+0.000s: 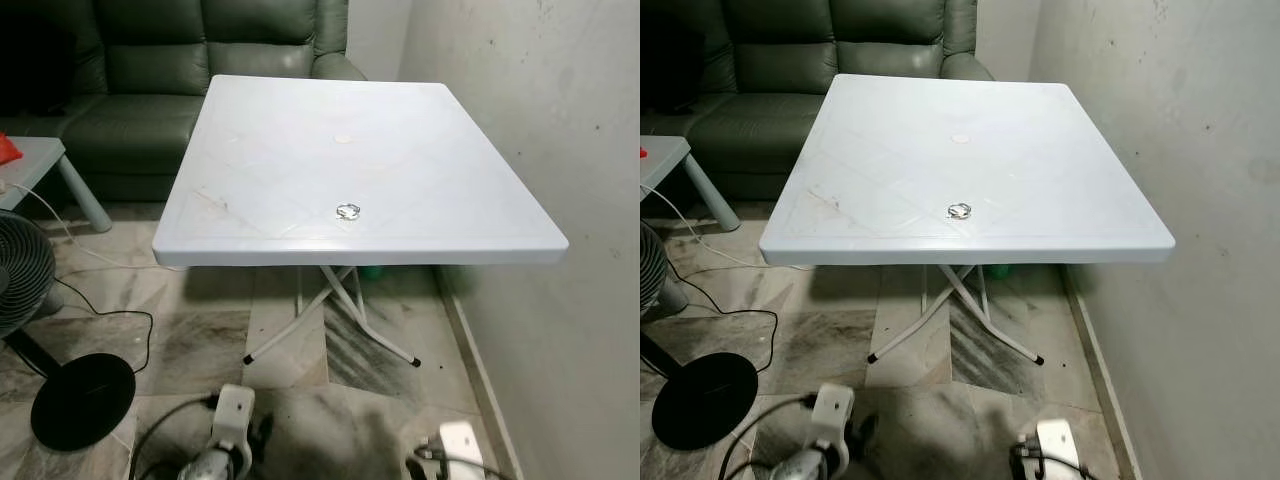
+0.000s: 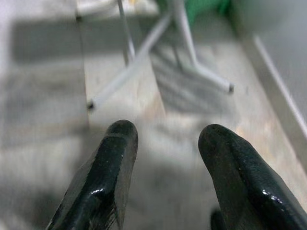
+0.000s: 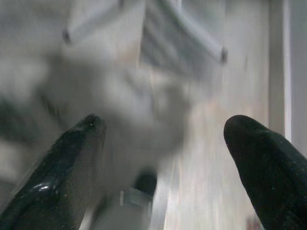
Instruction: Hang keys on a hook
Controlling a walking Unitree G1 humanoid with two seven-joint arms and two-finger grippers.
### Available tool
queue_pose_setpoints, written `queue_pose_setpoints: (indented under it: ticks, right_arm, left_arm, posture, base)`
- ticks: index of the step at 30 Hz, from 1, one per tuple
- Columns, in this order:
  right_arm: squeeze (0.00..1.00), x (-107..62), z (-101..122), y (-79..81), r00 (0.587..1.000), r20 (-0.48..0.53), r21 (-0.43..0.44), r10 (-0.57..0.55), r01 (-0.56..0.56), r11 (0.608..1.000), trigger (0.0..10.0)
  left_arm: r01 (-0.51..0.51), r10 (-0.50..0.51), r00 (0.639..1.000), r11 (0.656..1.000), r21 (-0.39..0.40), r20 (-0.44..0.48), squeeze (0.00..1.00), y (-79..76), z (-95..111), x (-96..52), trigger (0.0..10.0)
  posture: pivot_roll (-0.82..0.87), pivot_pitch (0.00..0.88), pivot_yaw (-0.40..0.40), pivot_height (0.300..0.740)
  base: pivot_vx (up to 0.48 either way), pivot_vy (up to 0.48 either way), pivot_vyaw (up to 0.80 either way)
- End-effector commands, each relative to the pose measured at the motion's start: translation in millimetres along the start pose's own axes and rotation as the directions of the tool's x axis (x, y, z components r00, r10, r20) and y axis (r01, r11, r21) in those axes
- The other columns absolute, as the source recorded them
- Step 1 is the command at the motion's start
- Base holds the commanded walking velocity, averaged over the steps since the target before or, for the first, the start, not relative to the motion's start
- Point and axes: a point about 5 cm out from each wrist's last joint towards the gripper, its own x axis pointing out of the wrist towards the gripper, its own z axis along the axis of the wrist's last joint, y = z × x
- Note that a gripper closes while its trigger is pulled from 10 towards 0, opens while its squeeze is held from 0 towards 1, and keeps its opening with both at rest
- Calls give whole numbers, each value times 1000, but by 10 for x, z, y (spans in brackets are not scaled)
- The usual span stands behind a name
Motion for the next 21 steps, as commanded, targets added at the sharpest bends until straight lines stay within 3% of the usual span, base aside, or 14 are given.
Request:
queue_pose_setpoints:
  ticks: [1,4,7,9,11,15,19,21]
  right_arm:
    - [0,51,303,-53,988,154,-5,11,-10,1000,10000]
    - [0,81,675,-71,945,325,-20,30,-25,999,10000]
    - [0,79,860,-70,914,405,-22,30,-23,999,10000]
    - [0,56,1054,-48,871,491,-34,38,-25,999,10000]
    - [0,48,1095,-42,860,509,-38,40,-24,999,10000]
    - [0,-82,1491,19,762,646,-47,38,-10,999,10000]
    - [0,-147,1608,17,741,671,-39,21,6,999,10000]
    - [0,-227,1715,43,726,687,-60,30,16,998,10000]
  left_arm:
    - [-3,3,993,1000,-2,115,0,34,240,62,10000]
    - [5,-4,970,1000,-4,244,0,17,528,122,10000]
    - [21,-13,948,1000,-20,317,0,-23,707,149,10000]
    - [22,-20,916,1000,-1,402,0,-67,896,147,10000]
    - [17,-19,906,1000,9,422,0,-76,938,141,10000]
    - [-60,37,854,998,27,518,0,-38,1272,79,10000]
    - [-107,68,831,994,38,553,0,9,1403,12,10000]
    - [-121,74,790,992,38,608,0,58,1595,-107,10000]
  posture:
    - [42,49,-34,740]
    - [41,56,-33,740]
    - [41,59,-32,740]
    - [40,64,-31,740]
    - [40,64,-31,740]
    - [31,72,-27,740]
    - [27,73,-20,740]
    - [26,75,-18,740]
  base:
    - [0,0,0]
    - [0,0,0]
    - [0,0,0]
    - [0,0,0]
    - [0,0,0]
    - [0,0,0]
    - [0,0,0]
    - [0,0,0]
